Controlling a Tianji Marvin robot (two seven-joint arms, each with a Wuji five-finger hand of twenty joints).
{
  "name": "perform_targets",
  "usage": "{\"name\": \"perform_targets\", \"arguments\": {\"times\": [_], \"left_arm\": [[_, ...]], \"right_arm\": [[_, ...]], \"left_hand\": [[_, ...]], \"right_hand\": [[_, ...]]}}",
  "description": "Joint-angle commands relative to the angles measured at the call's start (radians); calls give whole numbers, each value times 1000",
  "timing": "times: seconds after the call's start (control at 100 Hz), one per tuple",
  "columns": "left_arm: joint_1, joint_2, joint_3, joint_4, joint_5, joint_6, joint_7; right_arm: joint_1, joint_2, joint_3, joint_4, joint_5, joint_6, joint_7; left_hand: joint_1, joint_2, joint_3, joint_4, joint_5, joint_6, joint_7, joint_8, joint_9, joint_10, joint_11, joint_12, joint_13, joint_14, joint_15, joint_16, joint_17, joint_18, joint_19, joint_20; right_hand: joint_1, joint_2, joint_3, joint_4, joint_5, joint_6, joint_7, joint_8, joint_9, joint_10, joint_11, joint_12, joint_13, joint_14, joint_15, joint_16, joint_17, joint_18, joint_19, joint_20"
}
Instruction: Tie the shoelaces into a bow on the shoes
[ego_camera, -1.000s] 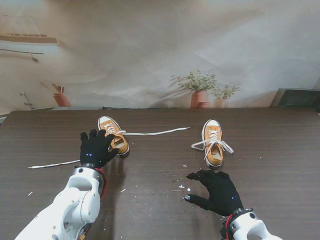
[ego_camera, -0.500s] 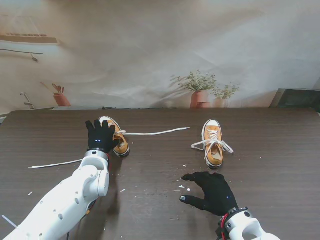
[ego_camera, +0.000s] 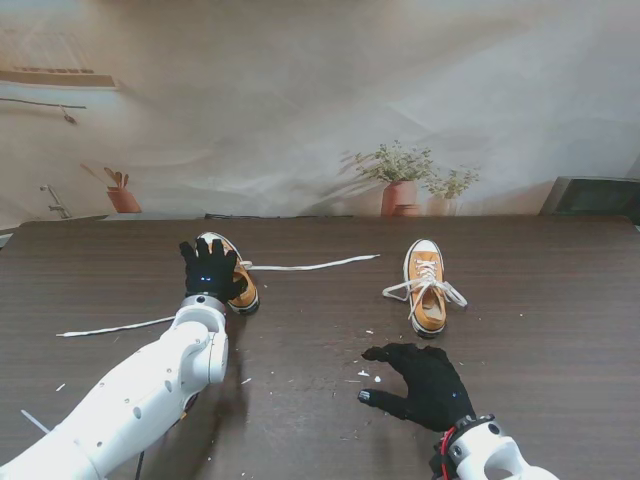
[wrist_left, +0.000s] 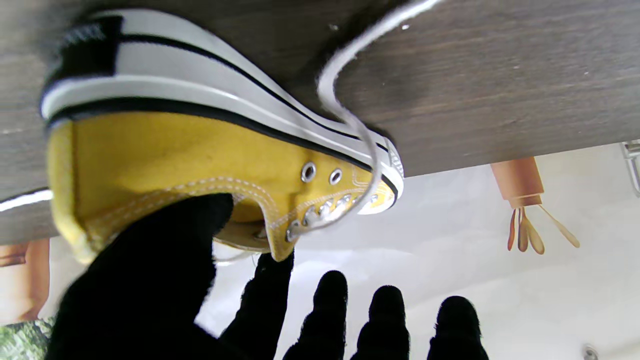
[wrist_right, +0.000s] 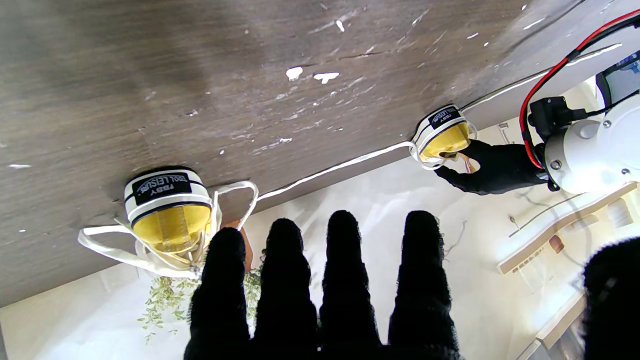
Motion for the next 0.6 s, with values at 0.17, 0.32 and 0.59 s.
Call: {"name": "perform_targets", "arguments": {"times": [0.17, 0.32, 0.59], "left_arm": [[-59, -17, 69, 65, -13, 26, -9], [-103, -28, 128, 126, -28, 50, 5], [-139, -61, 161, 223, -82, 81, 70]], "right_arm": [[-19, -6, 3, -8, 28, -31, -16], [-29, -7, 9, -19, 32, -33, -18], [-25, -8, 0, -24, 42, -20, -13]], "left_hand": [[-19, -58, 50, -27, -42, 35, -18, -22, -55, 19, -20, -6, -61, -6, -27, -32, -28, -1, -20, -4], [-11, -62, 83, -32, -55, 21, -16, -23, -71, 17, -50, -21, -71, -6, -32, -29, -32, -3, -25, -7], [171, 46, 150, -55, -60, -69, 49, 1, -65, 6, -36, 3, -67, -9, -26, -17, -40, 1, -32, -15]], "right_hand": [[29, 11, -42, 20, 27, -10, 16, 11, 24, 13, 16, 9, 39, 13, 17, 20, 9, 21, 19, 24], [33, 12, -44, 21, 32, -10, 18, 11, 30, 16, 16, 9, 46, 17, 20, 22, 16, 28, 26, 30], [48, 15, -51, 20, 43, -14, 24, 12, 38, 19, 17, 10, 59, 20, 24, 25, 24, 35, 36, 38]]}}
